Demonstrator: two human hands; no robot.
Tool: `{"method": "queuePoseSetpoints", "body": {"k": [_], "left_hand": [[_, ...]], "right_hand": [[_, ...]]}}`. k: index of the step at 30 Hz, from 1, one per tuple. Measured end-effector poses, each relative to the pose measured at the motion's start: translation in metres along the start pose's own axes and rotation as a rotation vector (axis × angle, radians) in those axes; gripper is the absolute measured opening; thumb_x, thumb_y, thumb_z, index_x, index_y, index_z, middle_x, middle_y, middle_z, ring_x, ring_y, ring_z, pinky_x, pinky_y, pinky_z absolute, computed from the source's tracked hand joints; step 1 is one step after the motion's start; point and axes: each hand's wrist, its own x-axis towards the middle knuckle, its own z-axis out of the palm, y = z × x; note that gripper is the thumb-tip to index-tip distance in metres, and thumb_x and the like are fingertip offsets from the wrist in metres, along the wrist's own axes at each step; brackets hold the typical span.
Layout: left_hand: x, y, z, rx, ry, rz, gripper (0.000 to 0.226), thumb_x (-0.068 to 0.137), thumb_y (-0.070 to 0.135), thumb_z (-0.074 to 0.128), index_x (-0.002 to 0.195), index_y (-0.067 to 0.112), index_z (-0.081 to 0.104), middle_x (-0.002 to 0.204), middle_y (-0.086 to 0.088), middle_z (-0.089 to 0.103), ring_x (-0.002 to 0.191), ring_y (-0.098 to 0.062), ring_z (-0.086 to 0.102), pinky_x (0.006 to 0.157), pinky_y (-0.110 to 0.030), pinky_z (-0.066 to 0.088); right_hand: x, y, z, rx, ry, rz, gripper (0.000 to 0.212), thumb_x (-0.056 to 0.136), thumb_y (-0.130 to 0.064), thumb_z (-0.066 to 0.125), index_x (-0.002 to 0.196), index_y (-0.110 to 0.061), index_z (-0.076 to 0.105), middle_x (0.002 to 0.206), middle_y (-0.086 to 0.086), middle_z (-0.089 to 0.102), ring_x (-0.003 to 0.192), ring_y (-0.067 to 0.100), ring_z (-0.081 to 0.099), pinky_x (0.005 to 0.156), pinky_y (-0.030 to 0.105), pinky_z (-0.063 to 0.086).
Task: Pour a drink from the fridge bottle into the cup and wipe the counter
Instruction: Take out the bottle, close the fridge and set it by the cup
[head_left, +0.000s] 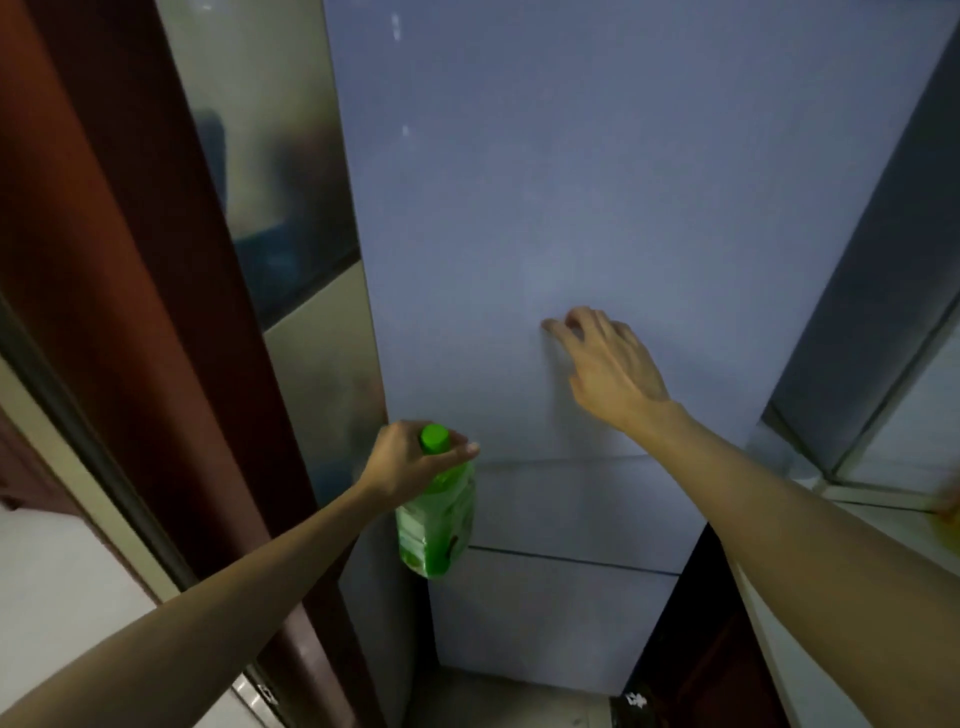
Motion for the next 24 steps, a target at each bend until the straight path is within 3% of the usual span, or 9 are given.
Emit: {"method": "queuePoseSetpoints", "body": {"k": [6,12,20,24], "left_hand": [[0.031,0.020,0.039,-0.074,-0.006,-0.012,0.025,0.073,0.044,0.082,0.087,0.023,0.079,0.082,0.005,0.077,0.080,-0.005,0.072,0.070,-0.027,0.058],[0.052,0.030,0.082,-0.060,-0.116,-0.001,0.025,0.075,0.039,0.081,0.086,0.017,0.078,0.078,0.005,0.075,0.069,0.006,0.067,0.059,-0.009,0.050],[0.085,0.028,0.130,-0.014,-0.222,0.033,0.029,0.075,0.045,0.080,0.086,0.018,0.078,0.079,0.004,0.075,0.075,-0.004,0.069,0.068,-0.024,0.055],[0.108,0.034,0.151,-0.004,-0.289,0.116,0.026,0.075,0.043,0.079,0.084,0.019,0.078,0.081,0.004,0.075,0.077,-0.006,0.068,0.070,-0.022,0.052]], "right_hand": [[0.006,0.030,0.028,-0.072,0.012,-0.112,0.067,0.070,-0.007,0.052,0.137,-0.008,0.050,0.131,0.016,0.052,0.117,0.034,0.053,0.102,0.043,0.039],[0.012,0.053,0.055,-0.132,-0.021,-0.160,0.059,0.075,-0.005,0.052,0.133,-0.004,0.054,0.146,0.015,0.046,0.134,0.032,0.043,0.112,0.046,0.033],[0.009,0.068,0.082,-0.238,-0.028,-0.190,0.070,0.082,0.003,0.041,0.151,-0.007,0.030,0.159,0.010,0.025,0.147,0.028,0.022,0.120,0.047,0.017],[0.011,0.074,0.079,-0.213,-0.008,-0.223,0.069,0.081,0.002,0.040,0.150,-0.007,0.033,0.158,0.011,0.028,0.147,0.028,0.023,0.120,0.046,0.017]]}}
